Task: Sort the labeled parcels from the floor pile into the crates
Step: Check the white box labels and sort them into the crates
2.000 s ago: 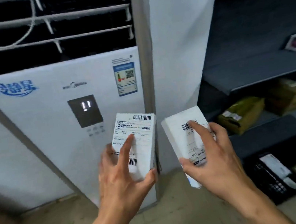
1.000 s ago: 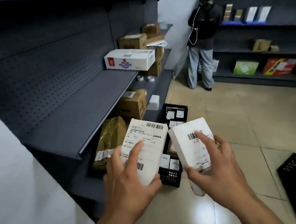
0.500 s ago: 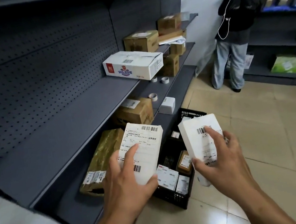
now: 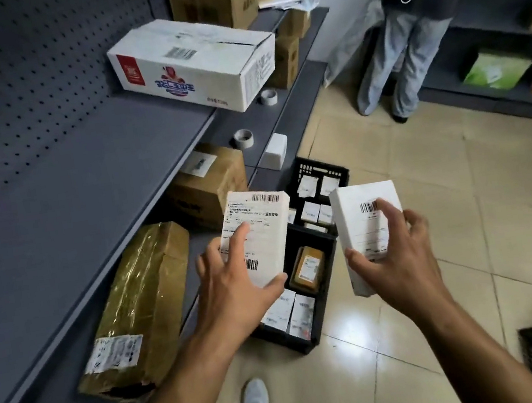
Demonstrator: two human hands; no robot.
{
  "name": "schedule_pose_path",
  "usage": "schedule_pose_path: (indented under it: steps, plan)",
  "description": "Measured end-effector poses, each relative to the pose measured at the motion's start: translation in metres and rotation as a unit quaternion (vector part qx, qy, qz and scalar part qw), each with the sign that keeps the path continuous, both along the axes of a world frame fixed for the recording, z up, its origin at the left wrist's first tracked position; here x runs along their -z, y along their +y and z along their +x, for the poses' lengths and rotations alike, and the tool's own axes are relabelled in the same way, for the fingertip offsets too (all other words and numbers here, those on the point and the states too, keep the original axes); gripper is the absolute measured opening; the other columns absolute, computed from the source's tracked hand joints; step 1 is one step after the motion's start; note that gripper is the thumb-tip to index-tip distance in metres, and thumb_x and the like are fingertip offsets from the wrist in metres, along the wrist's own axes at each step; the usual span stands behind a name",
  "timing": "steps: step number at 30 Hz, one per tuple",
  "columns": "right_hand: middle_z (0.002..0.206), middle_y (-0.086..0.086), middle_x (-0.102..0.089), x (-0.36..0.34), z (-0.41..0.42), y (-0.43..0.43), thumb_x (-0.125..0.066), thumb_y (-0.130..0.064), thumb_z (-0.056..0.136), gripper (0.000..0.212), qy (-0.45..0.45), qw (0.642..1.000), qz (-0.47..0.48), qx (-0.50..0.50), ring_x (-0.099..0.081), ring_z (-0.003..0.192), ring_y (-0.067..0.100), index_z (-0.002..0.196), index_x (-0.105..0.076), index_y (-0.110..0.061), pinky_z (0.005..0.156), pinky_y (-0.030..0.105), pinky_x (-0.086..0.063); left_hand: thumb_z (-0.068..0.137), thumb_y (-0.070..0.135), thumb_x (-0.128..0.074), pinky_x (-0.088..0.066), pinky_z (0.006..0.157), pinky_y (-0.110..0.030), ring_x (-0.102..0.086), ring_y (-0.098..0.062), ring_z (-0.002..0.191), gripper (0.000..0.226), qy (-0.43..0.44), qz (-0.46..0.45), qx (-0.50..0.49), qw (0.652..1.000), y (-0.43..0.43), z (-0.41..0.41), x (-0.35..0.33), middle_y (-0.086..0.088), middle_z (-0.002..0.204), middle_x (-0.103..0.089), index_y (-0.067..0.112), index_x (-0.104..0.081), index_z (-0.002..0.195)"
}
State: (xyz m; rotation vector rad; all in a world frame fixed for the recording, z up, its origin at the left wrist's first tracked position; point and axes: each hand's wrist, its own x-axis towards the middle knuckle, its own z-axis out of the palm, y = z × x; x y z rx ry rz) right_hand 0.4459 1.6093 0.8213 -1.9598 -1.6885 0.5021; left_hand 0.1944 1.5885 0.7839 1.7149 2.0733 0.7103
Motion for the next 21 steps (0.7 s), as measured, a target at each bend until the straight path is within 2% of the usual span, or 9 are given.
schedule_pose_path:
  steps: [4, 7, 11, 16, 21]
  plan:
    - [0.152, 0.0, -0.024, 0.011, -0.008, 0.038, -0.075, -0.054, 0.073, 0.093, -0.009, 1.0, -0.014, -0.001, -0.044, 0.134, 0.035, 0.149, -0.024, -0.045, 0.101, 0.054, -0.051, 0.068, 0.064, -0.075, -0.037, 0.098, -0.032, -0.031, -0.025, 0.125, 0.105, 0.003, -0.024, 0.037, 0.999, 0.054, 0.008, 0.014, -0.002, 0.144, -0.029, 0.047, -0.018, 0.154]
    - [0.151, 0.003, -0.026, 0.02, -0.005, 0.067, -0.07, -0.059, 0.071, 0.094, -0.017, 1.0, -0.017, -0.01, -0.045, 0.132, 0.034, 0.15, -0.022, -0.044, 0.1, 0.053, -0.052, 0.068, 0.07, -0.07, -0.04, 0.1, -0.041, -0.036, -0.025, 0.127, 0.103, 0.023, -0.034, 0.044, 0.998, 0.086, 0.017, 0.021, 0.0, 0.144, -0.031, 0.048, -0.016, 0.152]
    - [0.149, 0.011, -0.034, 0.039, 0.012, 0.112, -0.07, -0.058, 0.071, 0.104, -0.027, 0.999, -0.022, 0.011, -0.038, 0.134, 0.033, 0.157, -0.016, -0.034, 0.106, 0.055, -0.044, 0.066, 0.073, -0.07, -0.038, 0.102, -0.044, -0.04, -0.026, 0.128, 0.105, 0.04, -0.069, 0.041, 0.996, 0.123, 0.034, 0.041, -0.001, 0.142, -0.036, 0.049, -0.015, 0.152]
    - [0.15, 0.016, -0.031, 0.09, 0.051, 0.172, -0.073, -0.053, 0.074, 0.104, -0.033, 0.998, -0.051, 0.016, -0.034, 0.134, 0.036, 0.157, -0.014, -0.033, 0.107, 0.06, -0.039, 0.063, 0.071, -0.07, -0.04, 0.102, -0.045, -0.042, -0.029, 0.125, 0.107, 0.047, -0.127, -0.002, 0.991, 0.169, 0.065, 0.101, -0.003, 0.138, -0.038, 0.046, -0.016, 0.152]
    - [0.154, 0.018, -0.03, 0.172, 0.091, 0.228, -0.071, -0.053, 0.07, 0.098, 0.01, 0.996, -0.088, -0.016, -0.032, 0.138, 0.038, 0.155, -0.026, -0.03, 0.106, 0.062, -0.041, 0.07, 0.062, -0.071, -0.033, 0.106, -0.046, -0.032, -0.031, 0.133, 0.107, 0.066, -0.23, -0.046, 0.97, 0.2, 0.094, 0.184, -0.007, 0.152, -0.026, 0.047, -0.006, 0.153]
